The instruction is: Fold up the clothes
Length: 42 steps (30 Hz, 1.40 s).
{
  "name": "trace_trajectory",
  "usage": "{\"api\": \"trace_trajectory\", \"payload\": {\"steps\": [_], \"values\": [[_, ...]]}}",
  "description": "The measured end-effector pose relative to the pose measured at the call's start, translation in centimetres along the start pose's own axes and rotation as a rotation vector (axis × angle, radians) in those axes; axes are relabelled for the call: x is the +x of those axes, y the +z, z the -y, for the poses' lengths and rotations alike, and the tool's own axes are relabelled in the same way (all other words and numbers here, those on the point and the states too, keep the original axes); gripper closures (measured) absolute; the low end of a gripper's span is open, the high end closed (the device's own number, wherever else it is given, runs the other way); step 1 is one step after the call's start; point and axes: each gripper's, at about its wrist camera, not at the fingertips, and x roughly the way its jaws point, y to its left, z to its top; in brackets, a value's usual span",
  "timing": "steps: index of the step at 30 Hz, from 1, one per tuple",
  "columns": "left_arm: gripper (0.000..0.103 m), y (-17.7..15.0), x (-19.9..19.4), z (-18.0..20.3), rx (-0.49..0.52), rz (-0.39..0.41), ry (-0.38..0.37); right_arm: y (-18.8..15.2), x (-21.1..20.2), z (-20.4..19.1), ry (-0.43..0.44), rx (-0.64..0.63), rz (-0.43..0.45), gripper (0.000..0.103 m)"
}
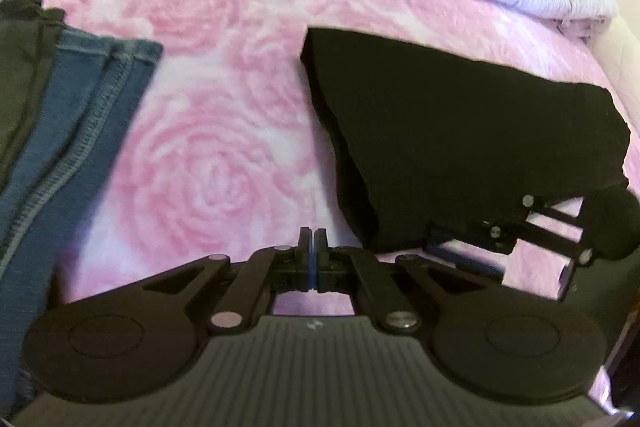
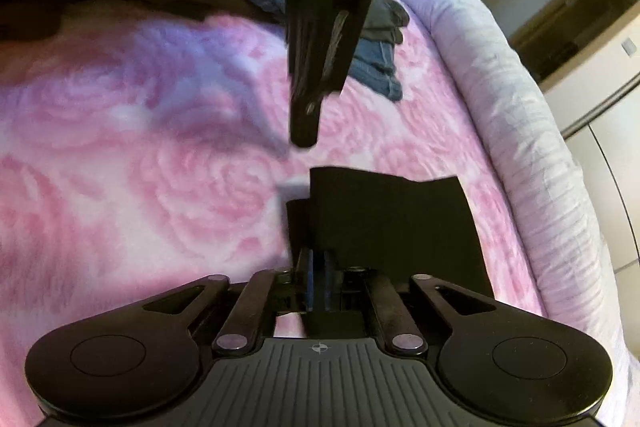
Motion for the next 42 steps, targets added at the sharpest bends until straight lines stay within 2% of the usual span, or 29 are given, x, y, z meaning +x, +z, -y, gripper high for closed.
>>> {"api": "trace_trajectory", "payload": {"steps": [1, 3, 8, 9, 10, 12, 14, 18, 20, 22, 26, 27, 30, 33, 35, 39, 42], "values": [[0.103, 0.1, -0.2, -0.1, 0.002, 0.004, 0.003, 0.0, 0.1, -0.4, -0.001, -0.012, -0.007, 0.062], [0.103, 0.1, -0.3, 0.0, 0.004, 0.005, 0.002, 0.2, 0.6, -1.2, -0.030, -0.039, -0.013, 0.053], [0.103, -0.4, -0.2, 0.5, 0.027, 0.012, 0.023, 1.2, 2.7, -1.6, -0.099, -0.042, -0.012, 0.050], [0.103, -0.5, -0.2, 0.6, 0.024, 0.017, 0.028, 1.5, 3.1, -1.4, -0.106, -0.035, -0.016, 0.055], [0.103, -0.6, -0.3, 0.7, 0.022, 0.022, 0.033, 1.8, 3.5, -1.2, -0.113, -0.029, -0.019, 0.073], [0.103, -0.7, -0.7, 1.0, 0.026, 0.036, 0.043, 2.0, 3.5, -0.2, -0.116, 0.034, -0.011, 0.099], [0.102, -0.6, -1.1, 1.8, 0.044, 0.054, 0.052, 2.0, 2.4, 1.4, -0.126, 0.126, 0.020, 0.099], [0.101, 1.0, -1.1, 5.6, 0.110, 0.082, 0.044, 0.2, -4.1, 7.9, -0.205, 0.424, 0.171, 0.100], [0.101, 1.9, -1.0, 7.8, 0.145, 0.096, 0.038, -3.3, -9.1, 12.8, -0.285, 0.673, 0.243, 0.100], [0.101, 2.9, -0.5, 11.0, 0.185, 0.108, 0.021, -9.6, -14.8, 16.9, -0.408, 0.928, 0.292, 0.100], [0.099, 4.5, 2.1, 19.4, 0.265, 0.098, -0.031, -26.2, -22.2, 19.8, -0.613, 1.351, 0.259, 0.100], [0.096, 4.8, 2.9, 21.7, 0.292, 0.094, -0.042, -30.7, -22.9, 19.8, -0.631, 1.462, 0.235, 0.100], [0.089, 5.5, 6.2, 28.9, 0.367, 0.076, -0.071, -44.0, -22.3, 18.6, -0.605, 1.792, 0.136, 0.100], [0.083, 6.3, 9.6, 36.1, 0.469, 0.051, -0.078, -52.9, -20.6, 16.8, -0.459, 2.032, 0.106, 0.099], [0.080, 6.9, 11.3, 39.8, 0.533, 0.046, -0.076, -55.4, -20.8, 16.6, -0.367, 2.058, 0.154, 0.098], [0.078, 9.1, 14.5, 44.7, 0.620, 0.038, -0.062, -56.2, -21.9, 16.7, -0.260, 2.034, 0.178, 0.089], [0.078, 11.6, 16.4, 46.5, 0.676, 0.032, -0.062, -56.3, -22.1, 16.9, -0.202, 2.017, 0.182, 0.089]]}}
